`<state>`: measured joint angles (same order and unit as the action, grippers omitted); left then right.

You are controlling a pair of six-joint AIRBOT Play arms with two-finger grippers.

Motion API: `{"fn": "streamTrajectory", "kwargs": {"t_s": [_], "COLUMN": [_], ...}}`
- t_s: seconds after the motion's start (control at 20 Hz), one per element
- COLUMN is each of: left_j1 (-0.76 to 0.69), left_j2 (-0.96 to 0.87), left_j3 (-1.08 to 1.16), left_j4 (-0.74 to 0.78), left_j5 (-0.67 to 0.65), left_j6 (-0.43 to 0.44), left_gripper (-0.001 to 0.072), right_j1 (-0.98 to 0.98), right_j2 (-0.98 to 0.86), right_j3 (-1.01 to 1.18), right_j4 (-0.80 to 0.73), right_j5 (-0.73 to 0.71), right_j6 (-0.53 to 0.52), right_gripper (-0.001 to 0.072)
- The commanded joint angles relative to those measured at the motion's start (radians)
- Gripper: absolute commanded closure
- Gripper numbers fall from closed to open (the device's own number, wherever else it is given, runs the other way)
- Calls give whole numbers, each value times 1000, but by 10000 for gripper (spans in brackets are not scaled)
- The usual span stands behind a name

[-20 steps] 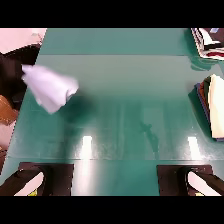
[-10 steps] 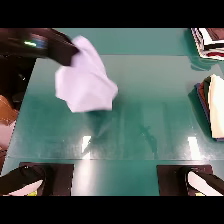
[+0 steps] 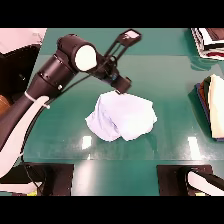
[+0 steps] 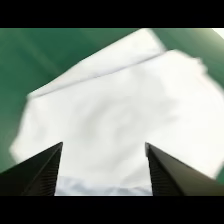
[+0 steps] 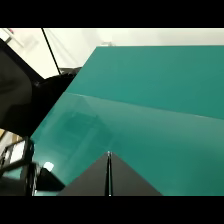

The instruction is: Fold the shirts.

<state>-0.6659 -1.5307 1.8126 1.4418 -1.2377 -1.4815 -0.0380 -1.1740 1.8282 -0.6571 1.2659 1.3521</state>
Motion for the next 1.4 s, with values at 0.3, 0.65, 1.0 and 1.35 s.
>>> {"fn": "streamTrajectory", "kwargs": {"t_s": [0.3,0.65,1.0,1.35], "left_j1": [413,303,336,404], "left_j2": [-25,-66,-83,-28], "left_j3": [-417,-562,-497,-428], "left_j4": [-291,-386,-368,-344], "left_j5": [3,253,190,151], "left_j6": [-7,50,48,50], "left_gripper": [94,96,686,686], "right_j1": [-1,-1,-1,21], "right_j2": [63,62,73,62], "right_j3": [-222,-299,-365,-894], "right_j4": [2,-3,-278,-355], "right_j5": [-51,-58,115,95], "right_j6": [0,0,34,43], "right_gripper": [695,695,695,237]}}
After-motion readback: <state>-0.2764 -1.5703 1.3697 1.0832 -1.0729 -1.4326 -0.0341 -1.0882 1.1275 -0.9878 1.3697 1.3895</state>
